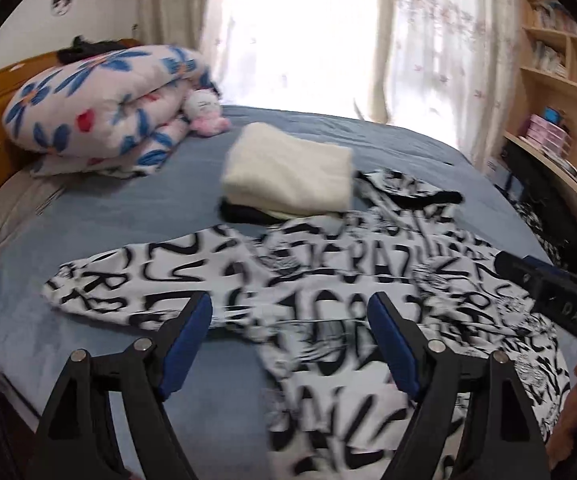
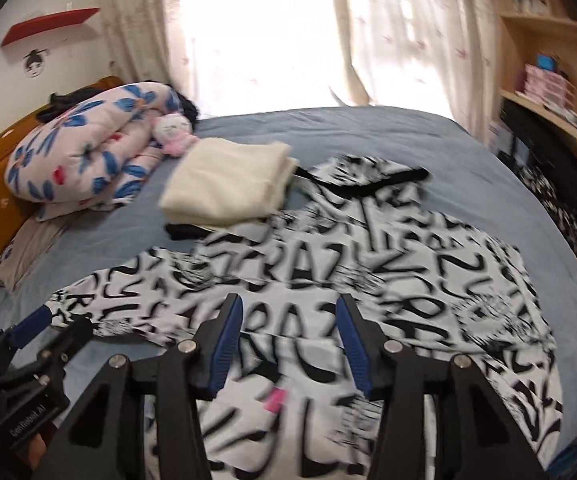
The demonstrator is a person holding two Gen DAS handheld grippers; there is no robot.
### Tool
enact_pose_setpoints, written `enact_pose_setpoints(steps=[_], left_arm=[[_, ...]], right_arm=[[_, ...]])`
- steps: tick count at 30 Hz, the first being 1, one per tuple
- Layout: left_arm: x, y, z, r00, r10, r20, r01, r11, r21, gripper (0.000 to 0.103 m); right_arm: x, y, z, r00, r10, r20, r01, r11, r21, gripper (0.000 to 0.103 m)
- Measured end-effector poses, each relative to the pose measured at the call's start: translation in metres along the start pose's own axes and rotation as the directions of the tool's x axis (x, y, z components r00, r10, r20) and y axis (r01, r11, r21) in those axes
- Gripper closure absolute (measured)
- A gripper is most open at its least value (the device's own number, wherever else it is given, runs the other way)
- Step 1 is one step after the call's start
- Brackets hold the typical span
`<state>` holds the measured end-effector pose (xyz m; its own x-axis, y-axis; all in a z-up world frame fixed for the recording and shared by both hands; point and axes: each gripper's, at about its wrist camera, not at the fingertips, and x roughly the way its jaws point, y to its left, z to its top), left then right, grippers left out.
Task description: Fold large clothes
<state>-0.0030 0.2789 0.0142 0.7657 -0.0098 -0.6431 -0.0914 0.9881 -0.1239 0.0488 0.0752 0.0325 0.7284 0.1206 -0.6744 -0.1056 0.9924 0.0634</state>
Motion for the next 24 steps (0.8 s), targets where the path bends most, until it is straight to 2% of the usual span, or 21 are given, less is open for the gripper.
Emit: enact_pose_setpoints(steps=[4, 10, 15, 19, 24], left_arm=[[0.010, 0.049, 0.000, 0.999, 0.046, -0.022, -0.047, 0.996, -0.072, 0.024], [0.030, 0.113, 0.000, 0.996, 0.078, -0.050, -0.086, 0.981, -0.175, 0.024], [0.056, 0.155, -0.006, 0.994, 0.046, -0.097, -0.071, 0.961, -0.268, 0.024], [0.074, 0.189, -0.018, 0.994, 0.007, -0.107, -0.046, 0.929, -0.368, 0.024], [0.096, 0.231, -0.034, 0.994, -0.004, -0.110, -0.051, 0.871, -0.489, 0.024]], right_arm=[[0.006, 0.040, 0.006, 0.999, 0.031, 0.020, -0.030, 0.998, -0.048, 0.054], [0.023, 0.085, 0.011, 0.998, 0.048, 0.041, -0.044, 0.993, -0.111, 0.054], [0.047, 0.110, 0.009, 0.998, 0.051, 0.030, -0.046, 0.989, -0.139, 0.054], [0.075, 0.122, 0.005, 0.999, 0.038, -0.015, -0.040, 0.988, -0.151, 0.054], [0.110, 0.132, -0.006, 0.996, 0.032, -0.086, -0.045, 0.986, -0.158, 0.054]])
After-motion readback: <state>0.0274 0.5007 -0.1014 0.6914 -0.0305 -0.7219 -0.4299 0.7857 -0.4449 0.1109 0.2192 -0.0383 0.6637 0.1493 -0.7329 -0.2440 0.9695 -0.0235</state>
